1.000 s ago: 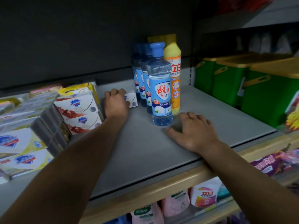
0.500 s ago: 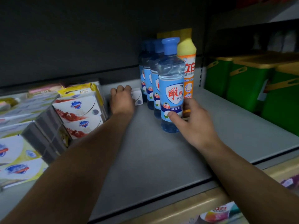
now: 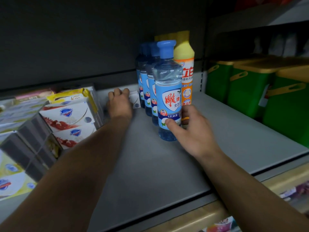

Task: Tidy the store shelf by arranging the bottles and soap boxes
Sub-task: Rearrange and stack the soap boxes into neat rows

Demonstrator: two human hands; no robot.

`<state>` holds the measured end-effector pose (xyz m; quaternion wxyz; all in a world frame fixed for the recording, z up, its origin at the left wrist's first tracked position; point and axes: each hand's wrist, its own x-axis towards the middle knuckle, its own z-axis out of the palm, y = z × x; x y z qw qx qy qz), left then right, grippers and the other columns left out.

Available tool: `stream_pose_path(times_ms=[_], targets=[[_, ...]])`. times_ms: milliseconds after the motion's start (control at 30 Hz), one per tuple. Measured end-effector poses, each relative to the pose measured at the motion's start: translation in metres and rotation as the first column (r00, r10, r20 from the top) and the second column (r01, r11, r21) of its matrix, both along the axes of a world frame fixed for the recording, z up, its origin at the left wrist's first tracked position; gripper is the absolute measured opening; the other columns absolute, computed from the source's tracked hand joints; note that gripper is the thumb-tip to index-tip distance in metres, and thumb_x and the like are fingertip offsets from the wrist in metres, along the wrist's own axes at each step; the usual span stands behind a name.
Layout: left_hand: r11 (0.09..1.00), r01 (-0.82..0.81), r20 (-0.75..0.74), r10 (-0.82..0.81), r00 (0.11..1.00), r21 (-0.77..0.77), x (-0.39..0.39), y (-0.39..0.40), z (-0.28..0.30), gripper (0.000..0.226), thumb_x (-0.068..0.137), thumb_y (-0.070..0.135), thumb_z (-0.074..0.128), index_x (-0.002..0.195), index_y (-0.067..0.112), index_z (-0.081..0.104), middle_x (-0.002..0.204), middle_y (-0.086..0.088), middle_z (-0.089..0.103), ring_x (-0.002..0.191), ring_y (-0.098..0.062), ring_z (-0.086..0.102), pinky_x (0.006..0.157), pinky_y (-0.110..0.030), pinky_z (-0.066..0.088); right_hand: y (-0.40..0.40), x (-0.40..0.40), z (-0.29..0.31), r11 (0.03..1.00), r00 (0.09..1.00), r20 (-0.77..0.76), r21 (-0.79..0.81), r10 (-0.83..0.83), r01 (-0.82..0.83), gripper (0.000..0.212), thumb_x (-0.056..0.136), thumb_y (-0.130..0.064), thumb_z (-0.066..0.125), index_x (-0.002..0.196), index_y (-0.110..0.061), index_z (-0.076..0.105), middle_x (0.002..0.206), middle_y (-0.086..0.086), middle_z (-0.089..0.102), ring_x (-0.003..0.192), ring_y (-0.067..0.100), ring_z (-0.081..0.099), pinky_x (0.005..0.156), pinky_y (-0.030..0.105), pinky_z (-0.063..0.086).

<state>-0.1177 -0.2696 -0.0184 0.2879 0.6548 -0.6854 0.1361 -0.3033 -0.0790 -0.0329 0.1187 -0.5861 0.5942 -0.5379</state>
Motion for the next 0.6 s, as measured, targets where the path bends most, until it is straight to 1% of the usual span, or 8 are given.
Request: stream_pose_path(times_ms=[100, 200, 233, 300, 367, 400, 500, 600], targets=[[0.998, -0.023, 0.037, 0.021, 0.999, 0.060, 0.000, 0.005, 0.008, 0.046, 0.086, 0.018, 0.066, 0.129, 0.018, 0.051, 0.129, -0.014, 0.049, 0.120, -0.034, 0.041, 0.095, -0.046, 0.042, -0.001, 0.000, 0.000, 1.000, 1.000, 0.008, 0.003, 0.004, -0.004, 0.036, 0.078, -0.043, 0.074, 0.108, -0.029, 0.058, 0.104, -0.014, 0.068, 0.089, 0.004, 0.063, 0.075, 0.025, 0.051], [0.992, -0.035, 0.050, 0.029, 0.998, 0.122, -0.002, 0.017, 0.021, 0.054, 0.085, 0.028, 0.069, 0.134, 0.014, 0.049, 0.132, -0.015, 0.049, 0.121, -0.035, 0.045, 0.100, -0.045, 0.042, -0.002, 0.000, 0.000, 1.000, 1.000, 0.020, 0.012, 0.011, -0.011, 0.038, 0.078, -0.043, 0.074, 0.109, -0.028, 0.058, 0.104, -0.013, 0.068, 0.090, 0.005, 0.064, 0.075, 0.025, 0.051], [0.993, -0.019, 0.014, 0.018, 1.000, 0.120, -0.003, 0.024, 0.025, 0.058, 0.083, 0.030, 0.069, 0.134, 0.012, 0.049, 0.133, -0.016, 0.049, 0.122, -0.035, 0.045, 0.100, -0.044, 0.041, -0.001, 0.000, 0.000, 1.000, 1.000, 0.027, 0.018, 0.014, -0.014, 0.038, 0.078, -0.042, 0.075, 0.109, -0.028, 0.058, 0.104, -0.014, 0.068, 0.089, 0.004, 0.064, 0.074, 0.024, 0.051], [0.994, 0.061, -0.136, -0.049, 0.989, 0.091, -0.002, 0.046, 0.030, 0.059, 0.082, 0.029, 0.066, 0.135, 0.010, 0.049, 0.134, -0.018, 0.051, 0.122, -0.037, 0.046, 0.102, -0.041, 0.041, 0.001, 0.000, 0.002, 0.999, 0.999, 0.032, 0.030, 0.019, -0.020, 0.036, 0.077, -0.041, 0.076, 0.106, -0.031, 0.056, 0.102, -0.014, 0.067, 0.087, 0.002, 0.063, 0.071, 0.022, 0.048], [0.984, 0.169, -0.297, -0.144, 0.944, 0.061, 0.002, 0.077, 0.033, 0.054, 0.083, 0.024, 0.062, 0.134, 0.010, 0.053, 0.131, -0.017, 0.056, 0.121, -0.036, 0.051, 0.102, -0.038, 0.042, 0.004, 0.001, 0.005, 0.999, 0.999, 0.036, 0.038, 0.020, -0.021, 0.035, 0.077, -0.040, 0.076, 0.103, -0.033, 0.054, 0.101, -0.015, 0.066, 0.086, -0.001, 0.061, 0.070, 0.020, 0.048], [0.974, 0.219, -0.349, -0.186, 0.919, 0.055, 0.005, 0.095, 0.033, 0.050, 0.084, 0.024, 0.062, 0.132, 0.011, 0.055, 0.129, -0.015, 0.060, 0.118, -0.033, 0.055, 0.102, -0.037, 0.043, 0.006, 0.002, 0.007, 0.999, 0.999, 0.034, 0.040, 0.012, -0.014, 0.034, 0.077, -0.040, 0.076, 0.102, -0.034, 0.053, 0.100, -0.015, 0.065, 0.087, 0.001, 0.061, 0.071, 0.021, 0.047], [0.932, 0.349, -0.458, -0.271, 0.847, 0.094, 0.018, 0.151, 0.029, 0.040, 0.086, 0.025, 0.063, 0.125, 0.018, 0.063, 0.117, -0.003, 0.069, 0.104, -0.023, 0.066, 0.100, -0.036, 0.047, 0.015, 0.001, 0.016, 0.998, 0.998, -0.014, 0.018, -0.057, 0.057, 0.036, 0.078, -0.040, 0.075, 0.105, -0.028, 0.055, 0.104, -0.010, 0.064, 0.095, 0.012, 0.061, 0.080, 0.027, 0.047], [0.882, 0.457, -0.547, -0.326, 0.771, 0.117, 0.039, 0.198, 0.024, 0.029, 0.085, 0.018, 0.067, 0.115, 0.020, 0.067, 0.101, 0.002, 0.072, 0.090, -0.016, 0.069, 0.094, -0.031, 0.050, 0.030, 0.008, 0.026, 0.993, 0.995, -0.020, -0.068, -0.098, 0.097, 0.043, 0.079, -0.039, 0.074, 0.114, -0.020, 0.058, 0.107, -0.007, 0.064, 0.095, 0.013, 0.061, 0.083, 0.029, 0.048]])
